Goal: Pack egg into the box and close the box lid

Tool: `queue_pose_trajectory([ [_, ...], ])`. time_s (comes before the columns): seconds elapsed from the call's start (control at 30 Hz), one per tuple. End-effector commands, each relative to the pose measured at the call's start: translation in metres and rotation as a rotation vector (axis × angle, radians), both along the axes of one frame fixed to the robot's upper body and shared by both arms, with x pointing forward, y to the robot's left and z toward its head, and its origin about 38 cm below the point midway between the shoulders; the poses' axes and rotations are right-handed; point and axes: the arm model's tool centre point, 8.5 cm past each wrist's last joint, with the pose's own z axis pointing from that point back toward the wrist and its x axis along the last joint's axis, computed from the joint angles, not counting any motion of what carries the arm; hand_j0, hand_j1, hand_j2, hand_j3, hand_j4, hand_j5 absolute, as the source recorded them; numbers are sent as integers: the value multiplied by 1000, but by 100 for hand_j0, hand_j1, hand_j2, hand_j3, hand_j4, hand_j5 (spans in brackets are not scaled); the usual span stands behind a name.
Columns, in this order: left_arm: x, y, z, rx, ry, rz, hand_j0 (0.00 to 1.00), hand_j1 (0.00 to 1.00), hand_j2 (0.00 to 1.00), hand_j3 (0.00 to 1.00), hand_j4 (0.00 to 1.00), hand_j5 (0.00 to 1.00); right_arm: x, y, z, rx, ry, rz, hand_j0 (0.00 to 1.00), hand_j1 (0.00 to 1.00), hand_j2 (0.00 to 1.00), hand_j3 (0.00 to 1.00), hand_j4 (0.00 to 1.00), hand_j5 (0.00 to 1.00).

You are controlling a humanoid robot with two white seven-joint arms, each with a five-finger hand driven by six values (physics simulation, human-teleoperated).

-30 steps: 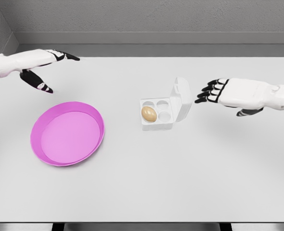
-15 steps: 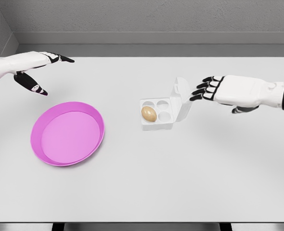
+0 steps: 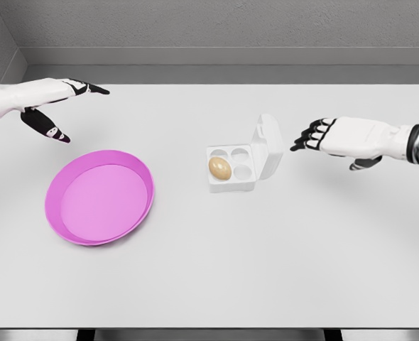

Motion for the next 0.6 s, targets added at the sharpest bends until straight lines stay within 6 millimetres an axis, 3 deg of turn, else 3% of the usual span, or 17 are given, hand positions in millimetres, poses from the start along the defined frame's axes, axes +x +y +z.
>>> queue_pose_trajectory([
  [0.0, 0, 1, 1, -7, 0, 4, 100, 100, 100, 100, 100, 100, -3, 10, 3, 9, -10, 28, 100, 100, 100, 100, 100, 100],
  [0.33, 0, 1, 1, -7, 0, 5, 100, 100, 100, 100, 100, 100, -20, 42, 20, 25, -64, 138, 100, 100, 100, 100, 100, 100],
  [0.57, 0, 1, 1, -7, 0, 5, 100, 100, 100, 100, 100, 100, -24, 78, 9, 66, -43, 219, 100, 100, 100, 100, 100, 100],
])
